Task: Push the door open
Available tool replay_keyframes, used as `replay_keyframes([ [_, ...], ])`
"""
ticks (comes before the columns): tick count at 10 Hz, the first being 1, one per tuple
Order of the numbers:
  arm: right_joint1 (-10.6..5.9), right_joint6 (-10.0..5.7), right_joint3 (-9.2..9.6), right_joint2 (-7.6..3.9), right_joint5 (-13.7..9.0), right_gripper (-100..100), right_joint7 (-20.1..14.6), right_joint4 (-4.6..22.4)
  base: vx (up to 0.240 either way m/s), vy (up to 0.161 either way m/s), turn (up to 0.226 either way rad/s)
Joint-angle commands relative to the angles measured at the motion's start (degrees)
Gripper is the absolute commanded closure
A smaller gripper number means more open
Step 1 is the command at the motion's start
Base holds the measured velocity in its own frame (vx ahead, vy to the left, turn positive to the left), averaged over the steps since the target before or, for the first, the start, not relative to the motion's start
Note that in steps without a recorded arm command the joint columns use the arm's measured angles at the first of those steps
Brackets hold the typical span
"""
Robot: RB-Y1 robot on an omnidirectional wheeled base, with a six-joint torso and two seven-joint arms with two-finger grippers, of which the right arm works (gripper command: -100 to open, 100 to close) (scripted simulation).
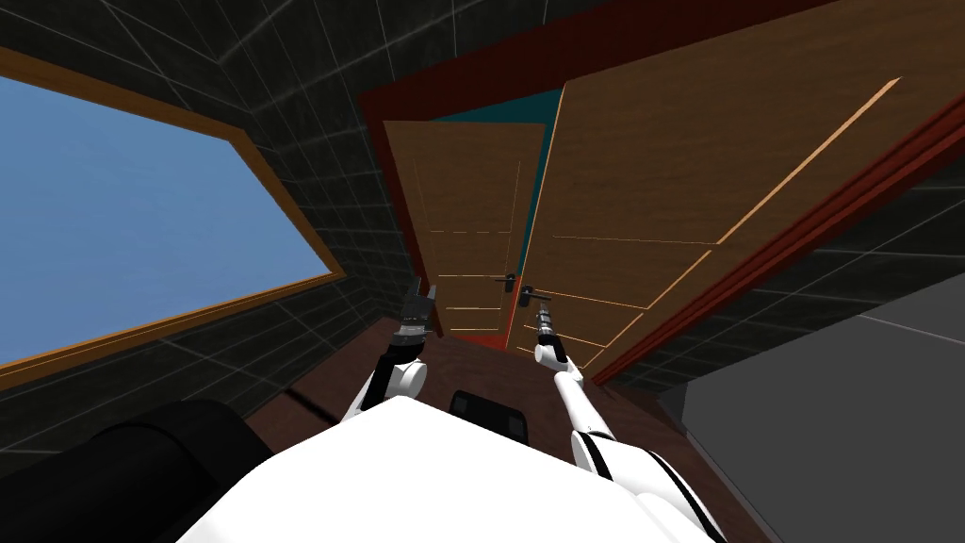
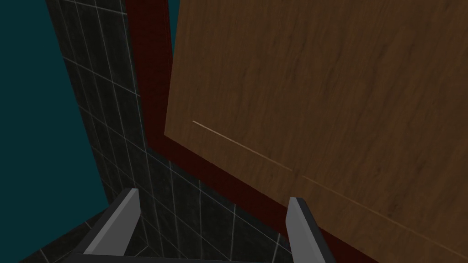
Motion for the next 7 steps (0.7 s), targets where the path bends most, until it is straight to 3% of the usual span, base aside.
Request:
replay_keyframes([
  [1, -0.01, -0.14, -0.15, -0.06, 0.0, -100, 0.0, 0.1, 0.117, 0.007, 0.024],
  [7, -0.06, -0.72, -0.76, -0.32, -0.2, -100, 0.2, 0.5, 0.203, -0.017, 0.025],
])
